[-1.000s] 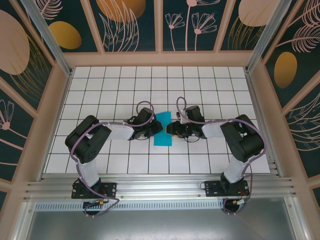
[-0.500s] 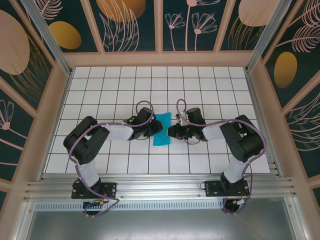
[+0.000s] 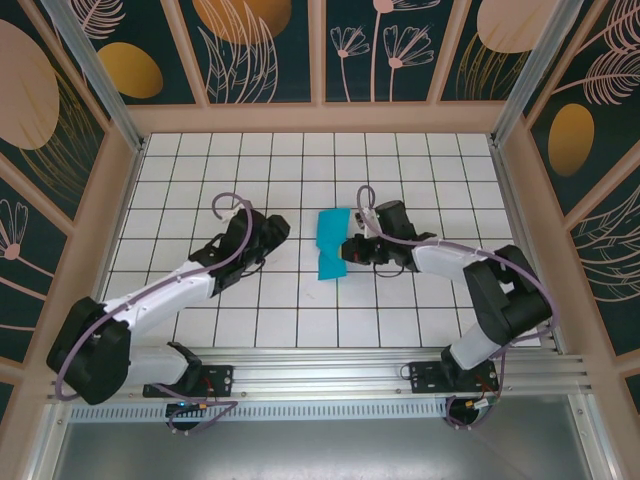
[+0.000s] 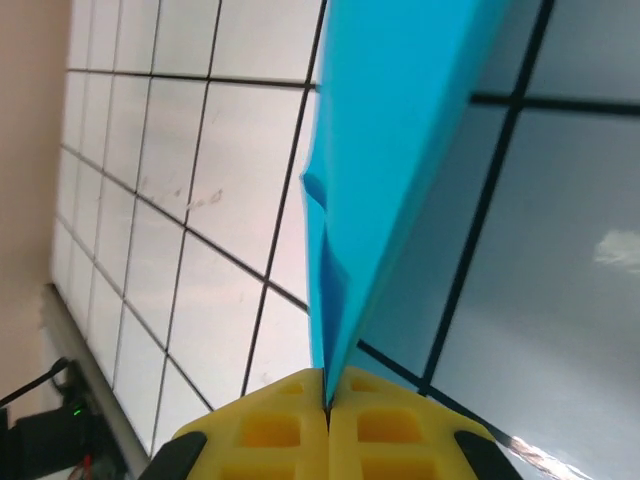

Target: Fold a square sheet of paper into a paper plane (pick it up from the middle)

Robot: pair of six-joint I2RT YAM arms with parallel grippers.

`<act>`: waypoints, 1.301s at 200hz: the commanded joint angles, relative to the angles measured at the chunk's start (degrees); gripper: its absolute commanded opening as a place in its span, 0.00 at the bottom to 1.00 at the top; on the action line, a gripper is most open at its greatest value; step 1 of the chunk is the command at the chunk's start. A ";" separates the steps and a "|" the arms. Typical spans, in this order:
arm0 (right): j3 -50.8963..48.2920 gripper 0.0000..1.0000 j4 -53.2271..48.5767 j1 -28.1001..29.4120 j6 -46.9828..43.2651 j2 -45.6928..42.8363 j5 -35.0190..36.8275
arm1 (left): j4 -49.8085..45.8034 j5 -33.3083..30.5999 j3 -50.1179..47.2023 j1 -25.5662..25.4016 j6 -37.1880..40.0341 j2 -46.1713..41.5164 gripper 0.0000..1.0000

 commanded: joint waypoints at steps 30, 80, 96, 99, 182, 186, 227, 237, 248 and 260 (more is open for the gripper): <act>17.06 0.00 -38.16 7.60 -4.75 -3.41 42.01 | -5.06 -9.89 -5.31 0.70 -1.42 -8.25 0.63; 27.88 0.00 -62.09 16.04 2.77 8.21 66.62 | -6.77 -13.24 -6.15 1.24 -2.07 -10.54 0.65; 29.89 0.01 -64.12 18.06 4.06 12.49 66.24 | -7.71 -14.46 -6.32 1.31 -2.32 -11.46 0.66; 30.24 0.02 -64.20 18.50 4.17 13.41 66.02 | -7.98 -14.76 -6.32 1.32 -2.45 -11.65 0.65; 41.38 0.33 -50.94 28.33 3.44 27.97 42.05 | -11.54 -18.58 -9.13 1.82 -4.44 -18.80 0.66; 40.84 0.38 -49.53 28.23 3.33 27.07 40.88 | -11.56 -18.50 -9.20 1.79 -4.36 -18.79 0.66; 26.70 0.47 -31.26 23.61 3.53 8.47 28.31 | -5.15 -12.28 -9.23 1.93 -0.41 -16.54 0.62; 20.78 0.47 -25.67 20.62 4.23 2.63 24.20 | -1.54 -8.24 -8.81 1.92 1.53 -14.37 0.60; 13.51 0.44 -18.28 15.89 5.40 -3.33 16.80 | 2.15 -2.98 -7.46 1.84 3.21 -10.46 0.55; 5.57 0.32 -9.58 10.84 7.60 -8.60 9.41 | 6.33 3.86 -4.87 1.82 4.94 -4.86 0.50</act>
